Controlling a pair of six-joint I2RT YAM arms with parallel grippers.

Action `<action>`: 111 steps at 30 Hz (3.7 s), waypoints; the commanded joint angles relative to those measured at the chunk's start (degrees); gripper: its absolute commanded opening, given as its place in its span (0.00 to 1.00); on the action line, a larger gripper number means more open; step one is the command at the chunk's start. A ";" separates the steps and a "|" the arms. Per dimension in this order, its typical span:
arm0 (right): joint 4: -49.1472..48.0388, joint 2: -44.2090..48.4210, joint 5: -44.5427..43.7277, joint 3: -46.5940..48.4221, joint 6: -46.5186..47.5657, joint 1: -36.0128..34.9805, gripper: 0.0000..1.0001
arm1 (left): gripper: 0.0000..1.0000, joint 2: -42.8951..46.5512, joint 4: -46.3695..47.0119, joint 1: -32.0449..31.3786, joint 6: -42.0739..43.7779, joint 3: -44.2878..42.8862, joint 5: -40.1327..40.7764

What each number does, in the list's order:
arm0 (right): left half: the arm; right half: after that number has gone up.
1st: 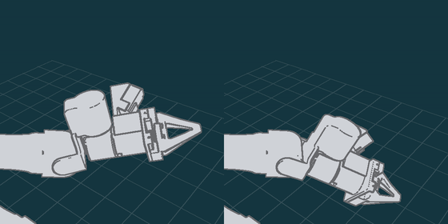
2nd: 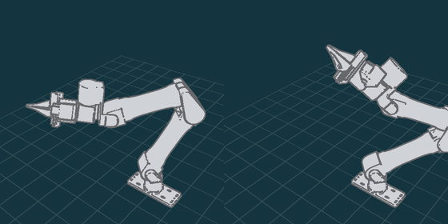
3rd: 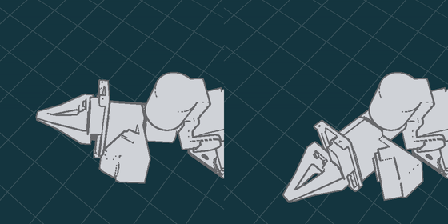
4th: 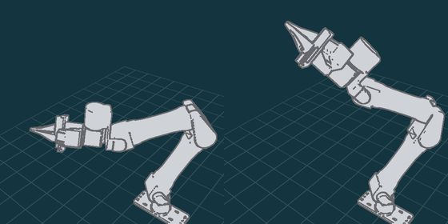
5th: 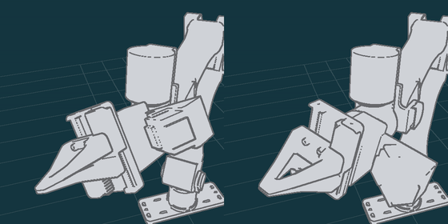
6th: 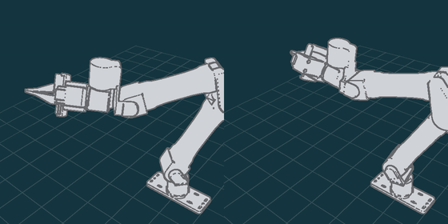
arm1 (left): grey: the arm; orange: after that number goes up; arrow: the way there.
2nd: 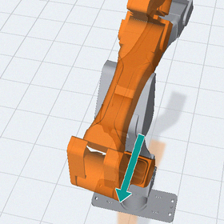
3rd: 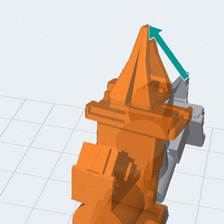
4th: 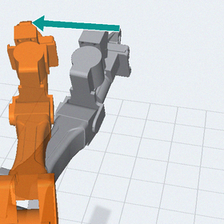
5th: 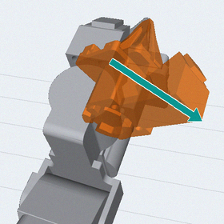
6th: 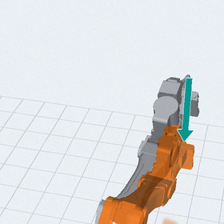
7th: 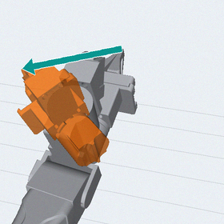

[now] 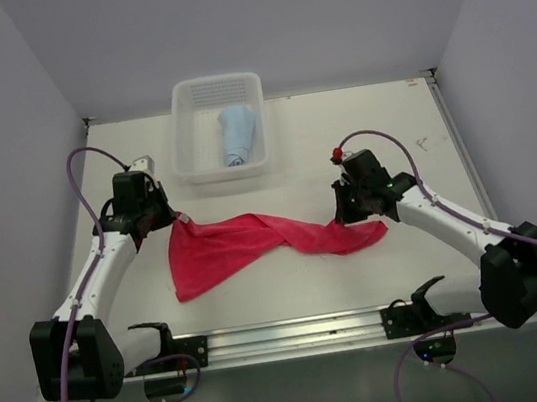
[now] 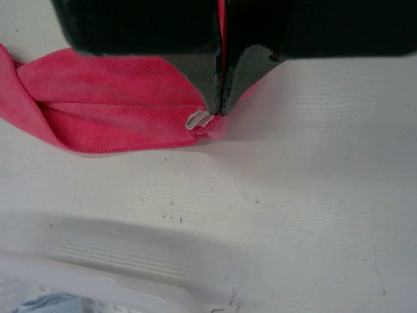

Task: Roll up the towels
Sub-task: Flatten the towel, then fold the towel

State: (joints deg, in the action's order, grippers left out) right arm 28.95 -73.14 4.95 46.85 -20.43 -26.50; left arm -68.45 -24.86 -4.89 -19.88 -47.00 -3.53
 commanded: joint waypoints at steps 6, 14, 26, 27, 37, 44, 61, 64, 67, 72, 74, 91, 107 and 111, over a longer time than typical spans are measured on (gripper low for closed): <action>4.71 5.46 -11.89 10.80 0.91 3.65 0.00 | 0.00 2.70 1.57 0.49 1.69 -0.90 6.69; 7.35 8.98 -18.65 16.94 0.83 8.48 0.00 | 0.00 8.32 0.78 0.49 0.37 -4.58 13.81; 12.27 15.92 -23.85 24.78 0.04 9.27 0.00 | 0.00 14.66 -2.37 0.49 2.04 -11.61 15.57; 13.14 16.54 -23.59 25.04 -0.14 9.19 0.00 | 0.00 14.66 -3.08 0.58 1.95 -12.58 15.66; 20.18 25.06 -22.79 27.15 -0.93 9.19 0.00 | 0.00 22.29 -8.44 0.49 1.68 -12.67 19.08; 25.01 28.93 -23.67 29.96 -1.81 9.19 0.00 | 0.00 24.76 -12.31 0.49 2.83 -14.43 20.67; 29.24 28.59 -22.53 29.97 -5.41 9.27 0.00 | 0.00 28.20 -12.41 0.49 4.06 -14.26 21.37; 26.87 26.39 -22.79 28.39 -5.15 9.19 0.00 | 0.00 26.35 -10.22 0.49 4.15 -12.85 20.32; 24.23 23.76 -23.14 27.25 -4.80 9.27 0.00 | 0.00 23.10 -8.02 0.49 4.06 -11.89 19.35; 18.70 18.84 -24.20 26.01 -3.92 9.27 0.00 | 0.00 16.08 -3.36 0.49 4.06 -11.79 19.53; 16.42 15.67 -24.46 26.10 -3.83 9.45 0.00 | 0.00 13.53 -1.07 0.49 3.97 -12.58 19.44; 0.68 -6.04 -11.63 26.63 -2.60 19.21 0.00 | 0.00 -9.25 10.18 0.58 4.50 -16.82 18.03; -6.88 -9.30 -11.19 21.71 -1.37 21.93 0.00 | 0.00 -10.74 19.59 0.75 8.28 -9.25 15.22; -9.00 -8.86 -11.28 20.39 -0.41 22.37 0.00 | 0.00 -11.01 22.40 1.19 7.49 -7.67 14.08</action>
State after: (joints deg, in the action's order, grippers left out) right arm 24.67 -82.28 -6.26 67.81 -22.46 -4.56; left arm -78.98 -8.34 -4.69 -12.64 -55.51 11.33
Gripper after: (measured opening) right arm 0.015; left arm 0.008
